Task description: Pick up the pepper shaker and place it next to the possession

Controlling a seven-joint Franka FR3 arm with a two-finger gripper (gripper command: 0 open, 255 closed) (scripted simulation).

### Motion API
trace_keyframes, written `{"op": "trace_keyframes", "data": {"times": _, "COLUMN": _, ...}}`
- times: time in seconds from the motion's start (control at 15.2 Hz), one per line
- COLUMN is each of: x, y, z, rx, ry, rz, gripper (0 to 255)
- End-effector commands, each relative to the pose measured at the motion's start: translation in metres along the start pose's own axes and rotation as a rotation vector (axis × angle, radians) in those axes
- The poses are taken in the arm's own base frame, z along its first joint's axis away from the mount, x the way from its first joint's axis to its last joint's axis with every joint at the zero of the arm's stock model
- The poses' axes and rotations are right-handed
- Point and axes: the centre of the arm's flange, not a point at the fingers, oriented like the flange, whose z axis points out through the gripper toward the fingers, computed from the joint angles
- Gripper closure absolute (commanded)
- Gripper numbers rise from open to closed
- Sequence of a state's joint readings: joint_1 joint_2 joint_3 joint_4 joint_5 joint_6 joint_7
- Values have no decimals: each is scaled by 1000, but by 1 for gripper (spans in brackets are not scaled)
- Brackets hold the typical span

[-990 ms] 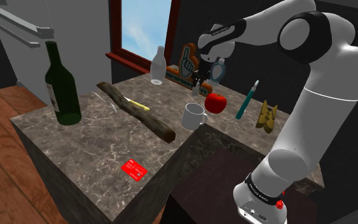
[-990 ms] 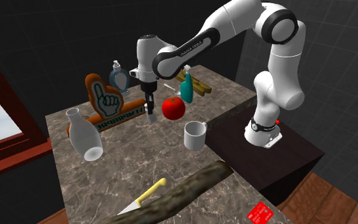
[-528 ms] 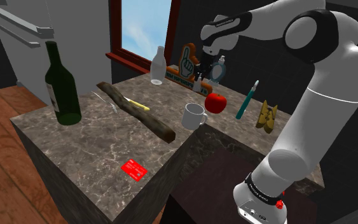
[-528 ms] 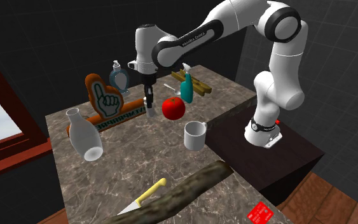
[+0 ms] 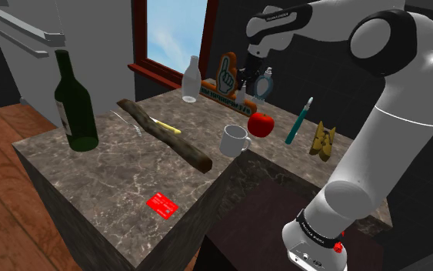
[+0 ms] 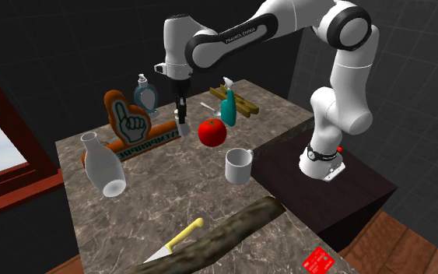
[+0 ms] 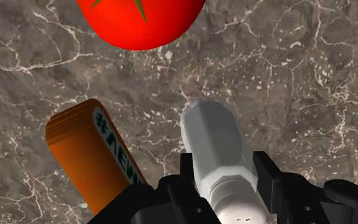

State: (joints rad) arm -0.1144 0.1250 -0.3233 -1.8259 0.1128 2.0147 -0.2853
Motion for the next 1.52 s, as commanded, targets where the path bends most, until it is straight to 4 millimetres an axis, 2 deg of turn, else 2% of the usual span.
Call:
{"op": "trace_keyframes", "data": {"times": 0.0, "x": 2, "y": 0, "z": -11, "rx": 0, "ry": 0, "rz": 0, "gripper": 255}}
{"op": "trace_keyframes", "data": {"times": 0.59, "x": 5, "y": -2, "z": -54, "rx": 0, "ry": 0, "rz": 0, "gripper": 255}}
{"op": "trace_keyframes", "data": {"times": 1.45, "x": -76, "y": -153, "z": -55, "rx": 0, "ry": 0, "rz": 0, "gripper": 255}}
